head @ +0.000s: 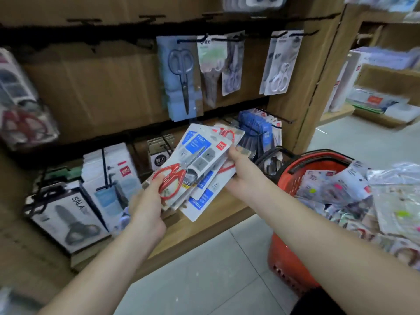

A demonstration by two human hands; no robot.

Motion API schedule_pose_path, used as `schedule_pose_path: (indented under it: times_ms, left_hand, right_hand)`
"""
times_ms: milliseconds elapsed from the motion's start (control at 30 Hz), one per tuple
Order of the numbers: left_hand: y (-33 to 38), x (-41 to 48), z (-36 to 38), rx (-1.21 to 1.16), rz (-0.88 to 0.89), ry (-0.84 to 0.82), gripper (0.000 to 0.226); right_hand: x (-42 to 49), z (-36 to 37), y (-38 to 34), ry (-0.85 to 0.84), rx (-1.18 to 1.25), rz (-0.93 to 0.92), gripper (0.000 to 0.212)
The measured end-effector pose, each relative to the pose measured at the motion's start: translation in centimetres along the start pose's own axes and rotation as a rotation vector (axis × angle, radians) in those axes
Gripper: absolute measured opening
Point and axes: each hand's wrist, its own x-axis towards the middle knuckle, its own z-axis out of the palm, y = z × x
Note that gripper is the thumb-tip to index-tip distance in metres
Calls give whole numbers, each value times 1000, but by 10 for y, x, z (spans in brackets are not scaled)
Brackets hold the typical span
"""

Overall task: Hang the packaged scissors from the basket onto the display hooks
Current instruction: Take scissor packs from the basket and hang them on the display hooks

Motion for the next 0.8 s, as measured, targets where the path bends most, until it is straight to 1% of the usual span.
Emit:
schedule_pose_path:
  times_ms: [67, 133, 200, 233, 267, 333, 400, 467, 533, 667, 767, 800]
  left_hand:
    - [0, -5, -6, -79, -22, 34, 27]
    - [4, -9, -13, -133, 3, 48, 27]
    - [7, -12, -21, -126, 43, 50, 29]
    - [7, -12, -26, -113, 60, 54, 31]
    - [8, -12, -30, -102, 69, 54, 34]
    - [8, -11, -38, -85, 69, 42, 38]
    - [9, -13, -45, -45, 58, 13, 39]
    - [13, -18, -51, 36, 73, -6, 41]
    - [21, -20, -61, 167, 137, -13, 48]
    - [52, -17, -79, 434, 309, -120, 72]
    - [65, -16, -88, 641, 390, -206, 101]
    - [65, -16, -91, 726, 419, -227, 106]
  right_hand:
    - [0, 11, 19, -48, 6, -1, 41]
    - [-2, 19, 35, -137, -14, 3, 55]
    - [-7, 25, 47, -230, -90, -33, 67]
    - [-11, 28, 53, -251, -144, -72, 66]
    - [-15, 32, 59, -255, -193, -115, 63]
    - [-17, 37, 70, -182, -254, -183, 60]
    - [-13, 36, 77, -99, -268, -182, 60]
    - [-10, 36, 78, -79, -280, -151, 55]
    - [-9, 35, 78, -115, -299, -110, 50]
    - [-8, 40, 83, -212, -359, -49, 42]
    - [-11, 46, 90, -244, -391, -56, 40]
    - [-13, 48, 91, -248, -400, -68, 40]
